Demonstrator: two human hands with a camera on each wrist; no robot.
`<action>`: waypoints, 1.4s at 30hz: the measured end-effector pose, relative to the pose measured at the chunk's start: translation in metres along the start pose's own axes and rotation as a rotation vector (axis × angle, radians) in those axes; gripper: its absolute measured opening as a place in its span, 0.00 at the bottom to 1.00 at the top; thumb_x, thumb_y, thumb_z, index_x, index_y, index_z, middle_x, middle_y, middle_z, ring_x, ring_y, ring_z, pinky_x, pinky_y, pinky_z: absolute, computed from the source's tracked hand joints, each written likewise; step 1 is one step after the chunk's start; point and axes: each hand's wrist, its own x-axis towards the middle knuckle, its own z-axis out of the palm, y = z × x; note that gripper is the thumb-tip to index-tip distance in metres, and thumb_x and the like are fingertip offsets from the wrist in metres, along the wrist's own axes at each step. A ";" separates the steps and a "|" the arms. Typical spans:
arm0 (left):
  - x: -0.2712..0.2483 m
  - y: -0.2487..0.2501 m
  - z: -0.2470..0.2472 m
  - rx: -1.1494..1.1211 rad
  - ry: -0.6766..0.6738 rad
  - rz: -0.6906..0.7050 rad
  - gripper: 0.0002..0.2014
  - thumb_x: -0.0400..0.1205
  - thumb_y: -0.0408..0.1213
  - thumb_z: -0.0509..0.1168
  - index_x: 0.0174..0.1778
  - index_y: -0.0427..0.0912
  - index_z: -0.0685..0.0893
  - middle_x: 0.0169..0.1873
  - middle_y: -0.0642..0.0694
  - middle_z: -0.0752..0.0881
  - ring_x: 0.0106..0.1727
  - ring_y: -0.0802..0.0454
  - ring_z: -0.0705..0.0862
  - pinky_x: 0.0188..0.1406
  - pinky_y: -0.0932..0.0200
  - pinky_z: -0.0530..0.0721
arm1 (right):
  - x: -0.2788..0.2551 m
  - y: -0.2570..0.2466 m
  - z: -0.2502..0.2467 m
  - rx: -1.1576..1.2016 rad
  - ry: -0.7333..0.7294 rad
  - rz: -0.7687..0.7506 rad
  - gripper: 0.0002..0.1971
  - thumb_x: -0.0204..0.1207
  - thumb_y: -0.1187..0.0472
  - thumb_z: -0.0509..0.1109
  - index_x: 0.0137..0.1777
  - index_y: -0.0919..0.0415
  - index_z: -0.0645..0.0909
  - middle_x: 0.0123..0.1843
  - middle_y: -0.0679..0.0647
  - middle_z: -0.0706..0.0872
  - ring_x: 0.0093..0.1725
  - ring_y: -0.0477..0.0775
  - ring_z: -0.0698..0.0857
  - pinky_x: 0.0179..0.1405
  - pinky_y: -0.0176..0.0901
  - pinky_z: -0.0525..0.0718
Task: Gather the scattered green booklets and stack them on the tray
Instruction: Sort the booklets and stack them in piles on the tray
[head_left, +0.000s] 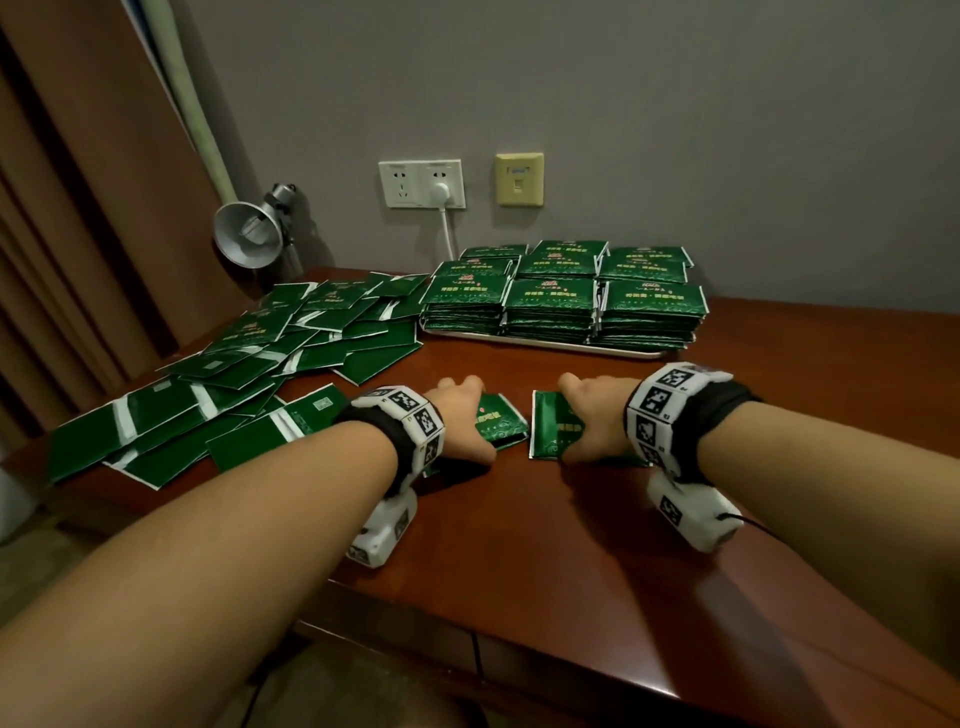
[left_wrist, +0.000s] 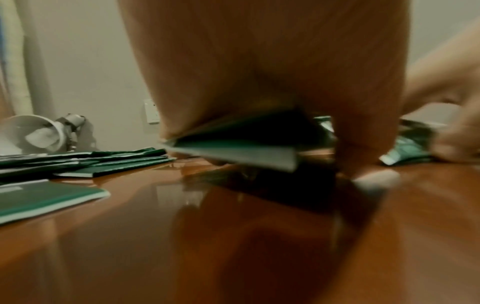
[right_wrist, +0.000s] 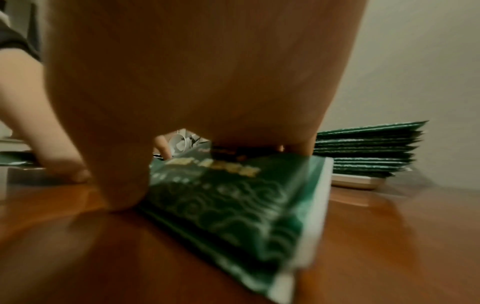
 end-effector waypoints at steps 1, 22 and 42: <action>0.000 -0.002 -0.001 -0.005 -0.002 -0.001 0.47 0.65 0.58 0.76 0.75 0.47 0.61 0.58 0.44 0.74 0.51 0.45 0.81 0.46 0.50 0.86 | -0.003 0.001 0.001 0.018 -0.001 0.010 0.35 0.64 0.34 0.76 0.56 0.55 0.63 0.50 0.53 0.81 0.46 0.55 0.81 0.43 0.48 0.81; 0.088 0.066 -0.096 0.191 0.289 0.227 0.43 0.70 0.49 0.79 0.78 0.46 0.64 0.68 0.42 0.74 0.70 0.40 0.72 0.67 0.41 0.76 | 0.006 0.110 -0.069 -0.058 0.276 0.315 0.46 0.66 0.36 0.76 0.80 0.52 0.61 0.73 0.57 0.72 0.72 0.63 0.69 0.65 0.59 0.76; 0.172 0.084 -0.111 0.250 0.216 0.266 0.50 0.67 0.56 0.79 0.82 0.48 0.62 0.73 0.41 0.70 0.74 0.39 0.66 0.72 0.42 0.73 | 0.090 0.139 -0.089 -0.103 0.113 0.310 0.53 0.56 0.28 0.77 0.79 0.51 0.64 0.72 0.54 0.76 0.68 0.64 0.74 0.65 0.63 0.78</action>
